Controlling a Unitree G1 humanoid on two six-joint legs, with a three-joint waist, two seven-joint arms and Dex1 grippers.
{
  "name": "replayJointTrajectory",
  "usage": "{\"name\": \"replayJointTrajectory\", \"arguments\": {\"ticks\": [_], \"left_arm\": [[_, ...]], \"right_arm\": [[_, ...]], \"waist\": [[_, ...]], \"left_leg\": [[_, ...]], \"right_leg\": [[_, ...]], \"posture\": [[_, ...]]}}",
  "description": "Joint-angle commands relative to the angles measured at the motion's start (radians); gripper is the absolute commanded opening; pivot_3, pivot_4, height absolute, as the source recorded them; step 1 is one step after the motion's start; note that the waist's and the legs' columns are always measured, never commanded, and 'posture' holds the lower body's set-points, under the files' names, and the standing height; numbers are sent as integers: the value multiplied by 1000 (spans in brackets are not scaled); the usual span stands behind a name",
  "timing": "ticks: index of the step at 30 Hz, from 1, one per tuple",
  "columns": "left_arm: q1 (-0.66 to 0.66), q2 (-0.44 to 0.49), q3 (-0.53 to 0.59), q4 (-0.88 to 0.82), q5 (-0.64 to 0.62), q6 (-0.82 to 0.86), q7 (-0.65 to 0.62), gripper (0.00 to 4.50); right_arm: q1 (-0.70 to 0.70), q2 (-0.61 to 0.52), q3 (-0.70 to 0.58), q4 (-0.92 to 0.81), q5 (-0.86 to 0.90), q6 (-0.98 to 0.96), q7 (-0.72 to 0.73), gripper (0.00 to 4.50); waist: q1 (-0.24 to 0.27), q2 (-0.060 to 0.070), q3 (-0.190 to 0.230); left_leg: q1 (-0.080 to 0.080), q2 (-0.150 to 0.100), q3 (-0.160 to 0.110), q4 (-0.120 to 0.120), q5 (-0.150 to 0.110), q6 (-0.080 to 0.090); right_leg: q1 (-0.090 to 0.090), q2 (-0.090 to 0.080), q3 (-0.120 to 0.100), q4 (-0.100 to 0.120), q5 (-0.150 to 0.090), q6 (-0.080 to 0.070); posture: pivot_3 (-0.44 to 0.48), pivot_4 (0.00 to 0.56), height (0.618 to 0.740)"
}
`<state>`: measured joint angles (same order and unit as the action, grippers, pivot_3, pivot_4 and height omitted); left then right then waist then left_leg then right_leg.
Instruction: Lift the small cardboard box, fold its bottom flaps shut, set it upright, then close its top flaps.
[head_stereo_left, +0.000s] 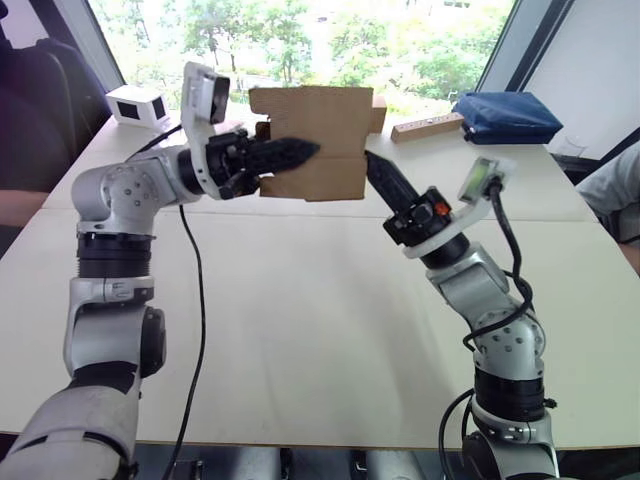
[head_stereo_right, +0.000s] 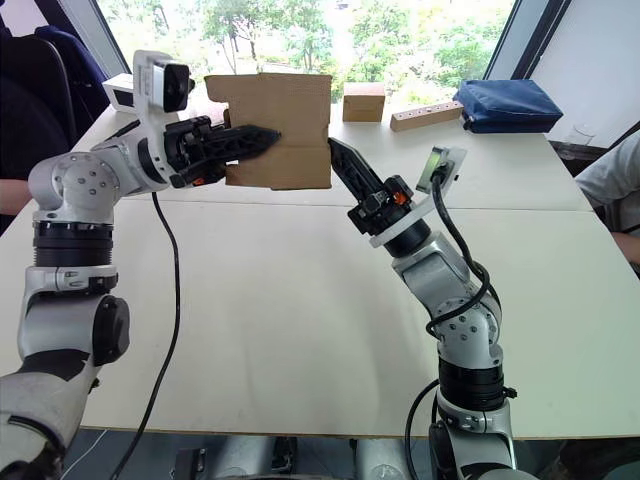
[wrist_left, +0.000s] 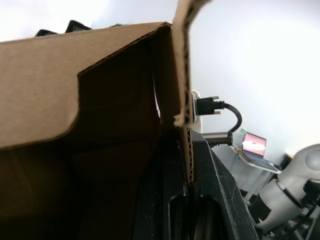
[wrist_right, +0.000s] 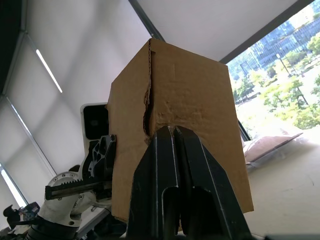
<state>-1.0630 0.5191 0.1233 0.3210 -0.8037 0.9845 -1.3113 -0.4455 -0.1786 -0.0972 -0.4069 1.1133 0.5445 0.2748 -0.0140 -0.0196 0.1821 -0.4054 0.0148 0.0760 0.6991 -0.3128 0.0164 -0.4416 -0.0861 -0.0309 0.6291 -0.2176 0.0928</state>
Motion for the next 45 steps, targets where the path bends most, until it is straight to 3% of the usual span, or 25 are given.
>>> {"name": "replayJointTrajectory", "arguments": {"ticks": [1,5,8,13,18,19,21,23,29,39,45], "left_arm": [[-41,-2,-31,3,15,-17,-22,0],[-84,42,-95,22,65,-33,-89,0],[-140,116,-315,23,295,-194,-163,0],[-219,155,-476,81,447,-307,-284,0],[-340,189,-747,35,562,-321,-303,0],[-350,196,-781,24,565,-319,-303,0],[-422,205,-962,-40,614,-233,-303,0],[-460,194,-1046,-62,650,-221,-303,0],[-453,119,-1121,-64,741,-271,-303,0],[-382,117,-1147,-300,758,-102,-303,0],[-358,104,-1157,-324,791,-63,-298,0]], "right_arm": [[-11,-2,36,-62,3,20,18,61],[50,-74,-46,-108,44,43,-3,61],[199,-183,-148,-192,140,91,-18,61],[375,-310,-198,-276,175,134,-12,61],[552,-583,-275,-416,119,230,96,61],[561,-611,-280,-425,116,230,103,61],[552,-779,-280,-469,42,292,139,61],[496,-883,-261,-490,6,324,130,61],[335,-954,-107,-562,-51,371,51,61],[382,-919,-20,-596,-191,422,-31,61],[406,-903,-14,-604,-229,436,-25,61]], "waist": [[0,0,0],[2,0,0],[12,0,0],[15,0,0],[20,0,0],[19,0,0],[21,0,1],[24,0,1],[27,0,1],[27,0,1],[27,0,0]], "left_leg": [[0,0,0,0,0,0],[-1,0,0,0,0,0],[-2,-1,0,0,0,0],[-1,-2,2,0,-2,3],[-2,0,0,0,-3,4],[-2,0,0,0,-3,5],[-2,0,1,1,-3,5],[-2,0,1,2,-3,5],[-4,1,0,1,-3,5],[-5,0,0,3,-4,7],[-4,0,0,3,-4,7]], "right_leg": [[0,0,0,0,0,0],[0,0,0,0,0,0],[0,0,-1,0,0,0],[0,0,1,-3,0,0],[-2,3,1,-4,-1,-1],[-1,3,1,-4,-1,-1],[-1,3,2,-4,0,0],[-1,3,3,-5,-2,-4],[-1,5,2,-9,-2,-3],[-1,3,3,-10,-1,-1],[0,4,3,-9,-1,-2]], "posture": [[0,150,740],[0,150,740],[0,150,740],[0,150,740],[0,150,740],[0,150,740],[0,150,740],[0,150,740],[0,150,740],[0,150,740],[0,150,740]]}}
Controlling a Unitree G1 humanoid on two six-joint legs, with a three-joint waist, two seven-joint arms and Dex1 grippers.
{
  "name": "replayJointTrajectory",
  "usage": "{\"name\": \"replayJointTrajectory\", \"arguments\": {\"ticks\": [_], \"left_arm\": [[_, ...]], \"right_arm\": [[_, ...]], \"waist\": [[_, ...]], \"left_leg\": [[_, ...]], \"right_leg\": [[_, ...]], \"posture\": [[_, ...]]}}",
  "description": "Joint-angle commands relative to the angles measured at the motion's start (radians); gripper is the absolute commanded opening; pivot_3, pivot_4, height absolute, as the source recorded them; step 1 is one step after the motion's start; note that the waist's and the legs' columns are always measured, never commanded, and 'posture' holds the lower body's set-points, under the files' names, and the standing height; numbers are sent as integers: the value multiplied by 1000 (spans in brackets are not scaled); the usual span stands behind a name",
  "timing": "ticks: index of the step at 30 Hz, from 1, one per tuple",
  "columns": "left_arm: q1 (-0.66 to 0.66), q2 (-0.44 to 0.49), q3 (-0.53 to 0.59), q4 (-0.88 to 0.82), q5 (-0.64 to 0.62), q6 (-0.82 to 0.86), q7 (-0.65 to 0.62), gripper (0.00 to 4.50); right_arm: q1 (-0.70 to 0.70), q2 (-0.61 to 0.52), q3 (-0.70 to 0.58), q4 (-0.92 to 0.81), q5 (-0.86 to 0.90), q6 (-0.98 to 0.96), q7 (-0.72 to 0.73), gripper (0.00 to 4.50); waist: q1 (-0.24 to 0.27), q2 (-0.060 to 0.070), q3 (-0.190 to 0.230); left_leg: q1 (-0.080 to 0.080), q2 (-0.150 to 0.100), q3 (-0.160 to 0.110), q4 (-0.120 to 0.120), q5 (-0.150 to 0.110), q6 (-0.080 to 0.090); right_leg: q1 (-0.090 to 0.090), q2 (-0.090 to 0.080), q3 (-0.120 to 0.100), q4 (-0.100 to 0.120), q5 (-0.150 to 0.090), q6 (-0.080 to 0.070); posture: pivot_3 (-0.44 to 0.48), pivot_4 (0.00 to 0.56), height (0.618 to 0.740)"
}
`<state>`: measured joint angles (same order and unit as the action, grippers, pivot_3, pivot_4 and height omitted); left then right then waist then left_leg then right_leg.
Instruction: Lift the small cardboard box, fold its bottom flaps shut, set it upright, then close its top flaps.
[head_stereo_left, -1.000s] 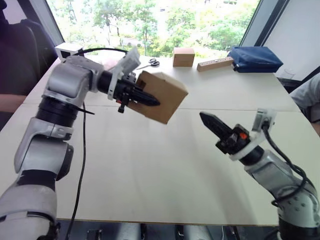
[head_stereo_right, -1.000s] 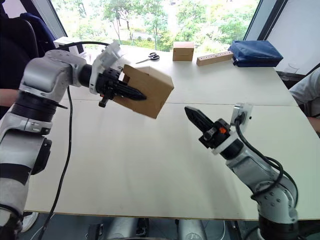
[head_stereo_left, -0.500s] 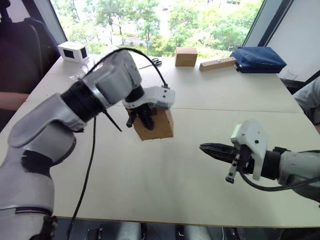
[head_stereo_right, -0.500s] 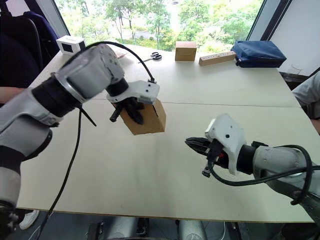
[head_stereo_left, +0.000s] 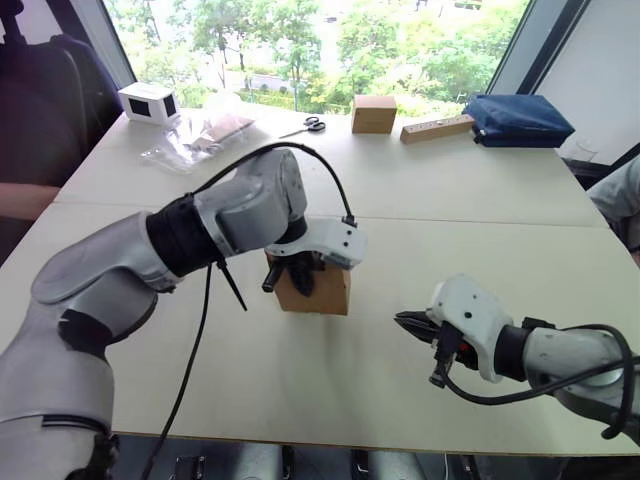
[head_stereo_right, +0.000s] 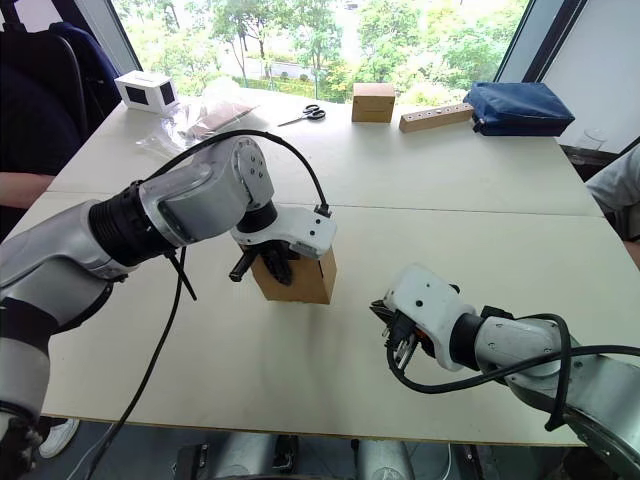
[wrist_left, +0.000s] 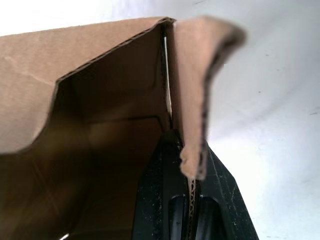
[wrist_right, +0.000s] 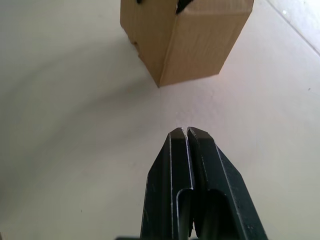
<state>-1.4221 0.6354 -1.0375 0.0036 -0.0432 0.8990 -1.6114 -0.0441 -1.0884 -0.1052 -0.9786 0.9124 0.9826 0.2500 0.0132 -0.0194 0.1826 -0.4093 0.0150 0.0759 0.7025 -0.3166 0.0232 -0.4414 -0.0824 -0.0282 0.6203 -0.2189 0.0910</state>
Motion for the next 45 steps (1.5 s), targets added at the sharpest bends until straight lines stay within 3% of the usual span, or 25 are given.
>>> {"name": "replayJointTrajectory", "arguments": {"ticks": [1,4,5,7,13,22,24,26,30,35,39,42,45], "left_arm": [[2,-22,4,-1,36,31,4,0],[12,-41,0,-26,41,53,2,0],[18,-53,4,-31,48,58,17,414],[18,-76,11,-28,51,95,36,755],[-19,-78,53,-14,6,150,10,3005],[-116,-93,247,108,-251,303,-3,3005],[-64,-76,387,105,-345,252,1,3005],[25,-100,624,115,-440,184,36,3005],[167,-190,1004,150,-477,176,395,3005],[391,-163,1219,41,-412,127,720,3005],[684,-15,1239,-134,-455,76,629,1491],[842,40,1223,-203,-449,-10,592,290],[965,52,1234,-254,-475,-54,567,111]], "right_arm": [[7,9,-4,-32,-36,-1,1,61],[-2,-1,15,-37,-69,19,-1,61],[-8,7,17,-36,-70,22,-3,0],[-13,14,18,-36,-77,26,2,0],[-38,24,39,-18,-108,35,27,0],[-66,159,-25,35,-33,-6,79,0],[-64,205,-73,53,20,-38,95,0],[-75,240,-125,78,73,-63,103,0],[-125,321,-222,197,181,-114,87,0],[-146,281,-214,325,125,-138,182,0],[-210,242,-140,439,54,-173,318,0],[-267,242,-67,488,-36,-221,377,0],[-308,245,27,495,-133,-271,426,0]], "waist": [[0,0,0],[0,0,0],[0,0,0],[1,0,0],[-2,0,0],[0,0,-1],[-1,0,-1],[-3,1,-1],[-3,0,-1],[-3,0,-1],[-24,0,-1],[-20,0,-1],[-3,0,-1]], "left_leg": [[0,0,0,0,0,0],[0,-1,0,0,0,0],[0,-1,0,0,0,0],[0,0,0,0,0,0],[0,0,0,0,0,0],[0,0,0,0,0,0],[0,0,0,0,0,0],[0,1,0,0,0,0],[2,1,-1,3,0,-1],[3,1,-1,3,1,-1],[3,1,0,2,1,-2],[3,1,0,2,3,-6],[4,0,0,2,2,-5]], "right_leg": [[0,0,0,0,1,1],[0,0,0,0,1,1],[0,0,0,0,1,1],[0,0,0,0,1,1],[0,1,0,0,1,1],[0,0,0,1,1,2],[0,0,0,1,1,2],[0,0,0,2,1,2],[-1,0,0,9,1,2],[0,0,0,10,1,2],[0,-1,0,10,1,2],[0,-2,0,9,1,2],[1,-3,-1,9,1,2]], "posture": [[0,150,740],[0,150,740],[0,150,740],[0,150,740],[0,150,740],[0,150,740],[0,150,740],[0,150,740],[0,150,740],[0,150,740],[0,150,740],[0,150,740],[0,150,740]]}}
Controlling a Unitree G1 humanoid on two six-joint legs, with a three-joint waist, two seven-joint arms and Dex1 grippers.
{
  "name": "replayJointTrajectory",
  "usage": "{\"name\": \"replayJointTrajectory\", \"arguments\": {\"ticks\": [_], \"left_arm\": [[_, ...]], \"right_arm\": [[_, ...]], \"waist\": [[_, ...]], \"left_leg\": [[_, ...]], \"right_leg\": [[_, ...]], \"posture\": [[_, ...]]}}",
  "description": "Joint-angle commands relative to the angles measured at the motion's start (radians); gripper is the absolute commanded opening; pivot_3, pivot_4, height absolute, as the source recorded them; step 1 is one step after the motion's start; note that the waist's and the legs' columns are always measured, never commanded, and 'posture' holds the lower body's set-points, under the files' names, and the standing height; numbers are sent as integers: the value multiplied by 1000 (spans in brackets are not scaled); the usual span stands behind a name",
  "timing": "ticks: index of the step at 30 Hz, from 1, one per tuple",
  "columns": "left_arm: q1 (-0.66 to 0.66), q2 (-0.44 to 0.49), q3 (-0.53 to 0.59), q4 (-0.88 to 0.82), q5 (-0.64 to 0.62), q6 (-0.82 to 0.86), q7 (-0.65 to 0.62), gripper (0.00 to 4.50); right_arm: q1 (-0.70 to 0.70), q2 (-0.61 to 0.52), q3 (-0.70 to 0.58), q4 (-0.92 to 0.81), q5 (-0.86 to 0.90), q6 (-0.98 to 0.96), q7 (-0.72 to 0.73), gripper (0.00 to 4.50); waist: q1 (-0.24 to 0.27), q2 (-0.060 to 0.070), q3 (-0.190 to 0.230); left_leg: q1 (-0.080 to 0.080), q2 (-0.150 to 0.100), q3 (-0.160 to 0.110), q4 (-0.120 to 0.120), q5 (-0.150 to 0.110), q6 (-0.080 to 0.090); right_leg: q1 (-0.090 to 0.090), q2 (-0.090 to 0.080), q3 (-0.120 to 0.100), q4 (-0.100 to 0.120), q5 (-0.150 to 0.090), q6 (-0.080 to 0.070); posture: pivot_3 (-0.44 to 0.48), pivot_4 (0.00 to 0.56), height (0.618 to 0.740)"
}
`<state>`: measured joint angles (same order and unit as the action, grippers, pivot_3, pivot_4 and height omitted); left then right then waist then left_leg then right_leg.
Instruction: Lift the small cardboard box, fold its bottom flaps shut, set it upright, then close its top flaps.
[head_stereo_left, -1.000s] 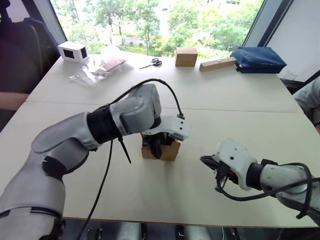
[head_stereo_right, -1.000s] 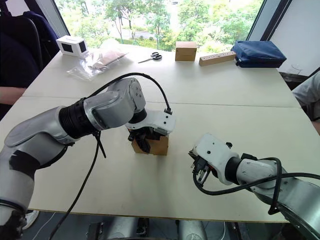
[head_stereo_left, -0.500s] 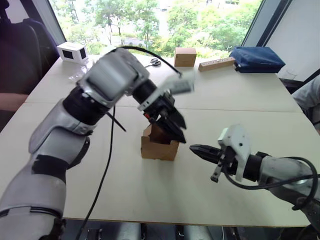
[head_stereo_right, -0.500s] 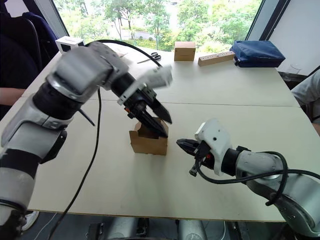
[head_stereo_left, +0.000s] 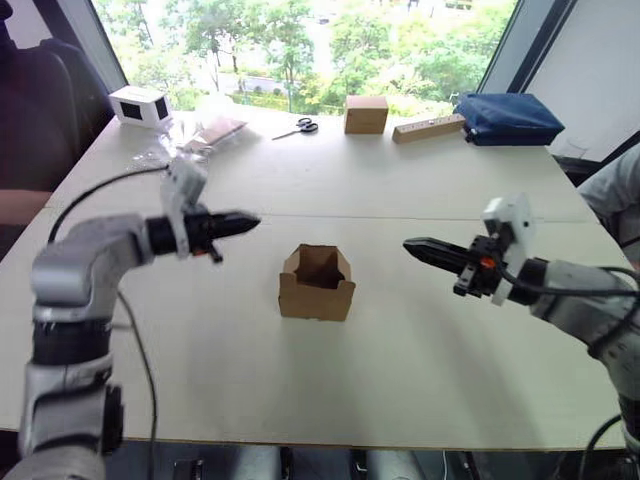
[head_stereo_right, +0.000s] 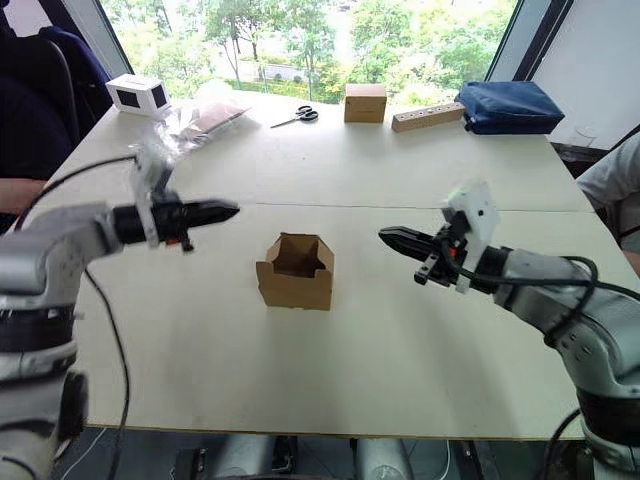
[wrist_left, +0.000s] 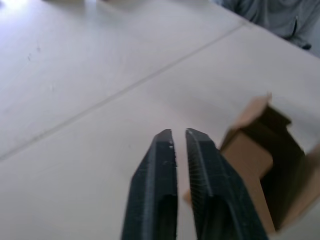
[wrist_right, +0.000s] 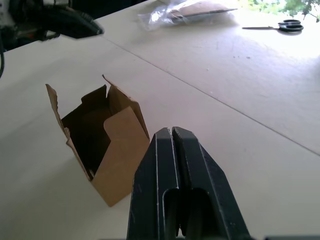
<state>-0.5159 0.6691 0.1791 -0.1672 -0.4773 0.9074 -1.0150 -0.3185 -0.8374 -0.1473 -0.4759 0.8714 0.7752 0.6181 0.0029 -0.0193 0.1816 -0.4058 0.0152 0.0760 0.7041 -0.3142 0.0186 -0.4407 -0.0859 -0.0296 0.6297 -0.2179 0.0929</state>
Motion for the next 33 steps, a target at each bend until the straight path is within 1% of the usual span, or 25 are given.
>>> {"name": "replayJointTrajectory", "arguments": {"ticks": [1,6,12,17,21,26,33], "left_arm": [[76,17,15,-106,-59,-59,-31,111],[56,1,-31,-145,-120,-24,-17,111],[-5,-15,-150,-39,-50,-144,-32,111],[-48,-31,-211,35,-13,-206,-36,111],[-42,-22,-254,28,4,-232,-59,111],[-46,-36,-273,24,13,-238,-45,111],[-38,-33,-325,36,80,-305,-49,111]], "right_arm": [[-42,-7,99,-13,-118,-71,72,0],[-81,18,163,1,-189,-88,95,0],[-108,45,261,50,-330,-155,130,0],[-149,88,311,112,-407,-209,163,0],[-175,120,331,135,-436,-225,187,0],[-179,154,344,136,-451,-224,208,0],[-188,183,390,175,-521,-240,226,0]], "waist": [[11,0,0],[10,-1,0],[8,0,0],[7,0,0],[7,0,0],[9,0,0],[8,0,0]], "left_leg": [[0,0,0,0,0,0],[-1,-2,-1,0,0,0],[0,-2,0,0,0,0],[0,-3,0,0,0,0],[0,-3,0,0,0,0],[0,-2,0,0,1,-1],[0,-3,0,0,1,-1]], "right_leg": [[0,0,0,0,0,0],[1,-2,-1,0,0,0],[1,0,-1,0,0,0],[1,0,-1,0,0,0],[1,0,-1,0,0,0],[1,0,-1,0,0,0],[1,0,-1,0,0,0]], "posture": [[0,150,740],[0,150,740],[0,150,740],[0,150,740],[0,150,740],[0,150,740],[0,150,740]]}}
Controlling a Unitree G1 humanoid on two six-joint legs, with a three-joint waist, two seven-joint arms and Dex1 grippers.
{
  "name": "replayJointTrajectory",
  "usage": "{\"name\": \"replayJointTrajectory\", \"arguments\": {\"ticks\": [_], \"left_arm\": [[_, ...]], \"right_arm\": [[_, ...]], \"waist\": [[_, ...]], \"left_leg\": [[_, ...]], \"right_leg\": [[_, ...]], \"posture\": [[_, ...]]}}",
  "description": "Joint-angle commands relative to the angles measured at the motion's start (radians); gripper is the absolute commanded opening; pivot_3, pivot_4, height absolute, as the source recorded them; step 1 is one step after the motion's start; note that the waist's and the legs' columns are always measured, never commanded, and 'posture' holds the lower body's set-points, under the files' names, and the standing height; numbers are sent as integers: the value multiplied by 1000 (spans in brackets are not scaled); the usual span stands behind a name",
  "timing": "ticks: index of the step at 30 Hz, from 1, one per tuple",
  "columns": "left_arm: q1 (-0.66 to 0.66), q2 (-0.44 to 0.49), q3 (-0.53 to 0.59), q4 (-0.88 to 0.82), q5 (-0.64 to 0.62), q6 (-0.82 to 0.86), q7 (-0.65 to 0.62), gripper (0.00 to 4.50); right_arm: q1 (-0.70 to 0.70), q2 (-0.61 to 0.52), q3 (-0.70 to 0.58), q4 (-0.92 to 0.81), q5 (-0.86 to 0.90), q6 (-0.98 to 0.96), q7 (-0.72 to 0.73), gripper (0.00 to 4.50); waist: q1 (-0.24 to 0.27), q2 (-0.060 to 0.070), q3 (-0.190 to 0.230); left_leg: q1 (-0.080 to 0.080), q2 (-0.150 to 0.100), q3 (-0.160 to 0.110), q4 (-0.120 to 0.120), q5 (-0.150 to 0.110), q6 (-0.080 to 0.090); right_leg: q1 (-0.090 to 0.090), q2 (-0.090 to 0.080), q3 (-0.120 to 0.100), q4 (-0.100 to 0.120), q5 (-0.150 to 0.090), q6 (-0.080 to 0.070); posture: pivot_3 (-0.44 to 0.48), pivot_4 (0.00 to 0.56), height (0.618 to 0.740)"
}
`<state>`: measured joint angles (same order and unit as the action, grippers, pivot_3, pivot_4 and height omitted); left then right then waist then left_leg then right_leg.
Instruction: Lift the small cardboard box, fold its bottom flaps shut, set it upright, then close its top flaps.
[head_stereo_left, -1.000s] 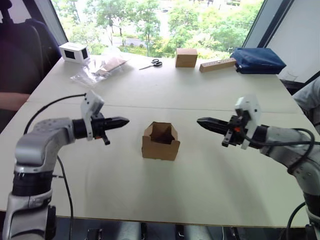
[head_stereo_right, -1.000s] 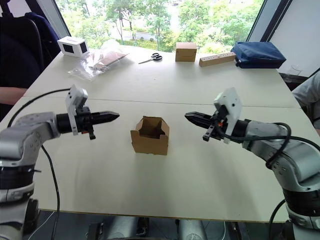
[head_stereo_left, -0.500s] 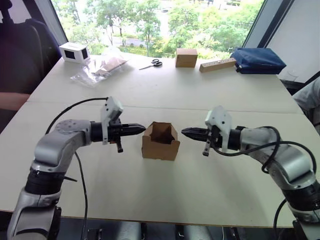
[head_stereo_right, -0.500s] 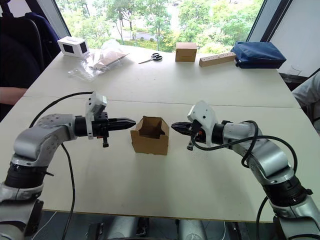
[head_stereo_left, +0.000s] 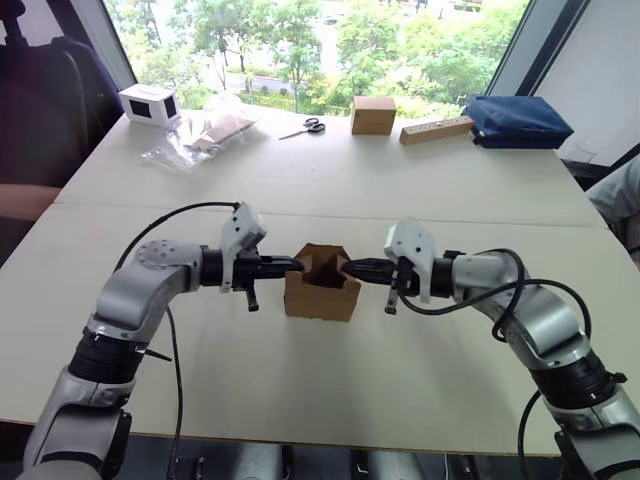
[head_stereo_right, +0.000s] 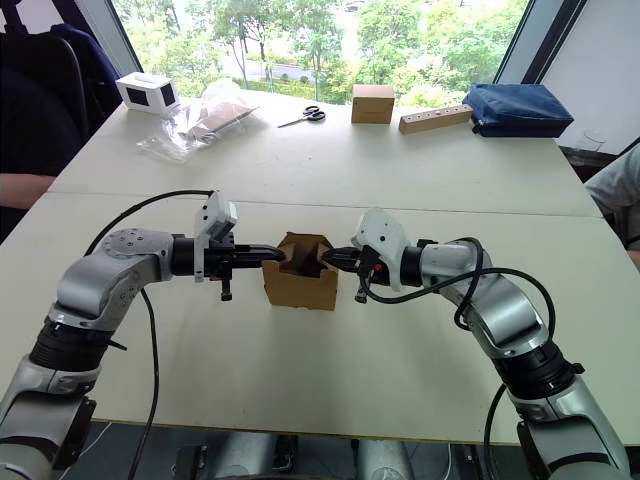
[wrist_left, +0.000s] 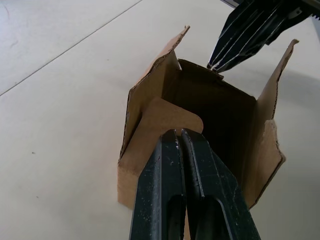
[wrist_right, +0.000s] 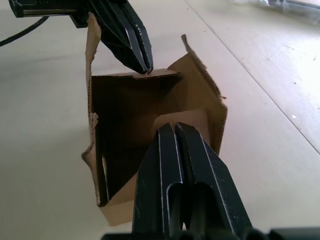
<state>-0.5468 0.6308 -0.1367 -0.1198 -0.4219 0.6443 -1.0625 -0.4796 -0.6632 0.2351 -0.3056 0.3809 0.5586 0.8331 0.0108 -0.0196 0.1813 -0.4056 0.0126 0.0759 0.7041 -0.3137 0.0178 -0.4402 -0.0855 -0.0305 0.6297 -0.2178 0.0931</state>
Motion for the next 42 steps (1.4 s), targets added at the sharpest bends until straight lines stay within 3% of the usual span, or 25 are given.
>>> {"name": "replayJointTrajectory", "arguments": {"ticks": [1,12,29,31,38,42], "left_arm": [[-8,2,-11,-7,29,-49,1,111],[3,-1,-76,15,124,-111,13,111],[-11,-31,-65,62,141,-148,31,111],[-19,-39,-35,69,116,-143,35,111],[-98,8,185,12,-193,119,-25,111],[-179,16,213,164,-142,70,19,111]], "right_arm": [[-28,10,10,12,-40,-25,14,0],[-39,31,23,47,-94,-34,43,0],[-61,54,24,91,-145,-50,81,0],[-65,57,0,84,-126,-47,88,0],[-68,34,-177,-10,51,36,116,0],[-91,18,-297,-73,161,119,84,0]], "waist": [[0,0,0],[0,0,0],[-1,0,0],[-1,0,0],[-2,0,0],[2,0,0]], "left_leg": [[0,0,0,0,0,0],[0,0,0,0,0,1],[1,0,0,0,-1,1],[1,0,0,0,-1,1],[0,3,-1,0,-1,1],[0,2,-1,0,-1,1]], "right_leg": [[0,0,0,0,0,0],[0,0,0,0,0,0],[0,1,0,0,0,0],[1,1,0,0,0,0],[0,1,0,0,0,0],[1,0,-1,0,0,0]], "posture": [[0,150,740],[0,150,740],[0,150,740],[0,150,740],[0,150,740],[0,150,740]]}}
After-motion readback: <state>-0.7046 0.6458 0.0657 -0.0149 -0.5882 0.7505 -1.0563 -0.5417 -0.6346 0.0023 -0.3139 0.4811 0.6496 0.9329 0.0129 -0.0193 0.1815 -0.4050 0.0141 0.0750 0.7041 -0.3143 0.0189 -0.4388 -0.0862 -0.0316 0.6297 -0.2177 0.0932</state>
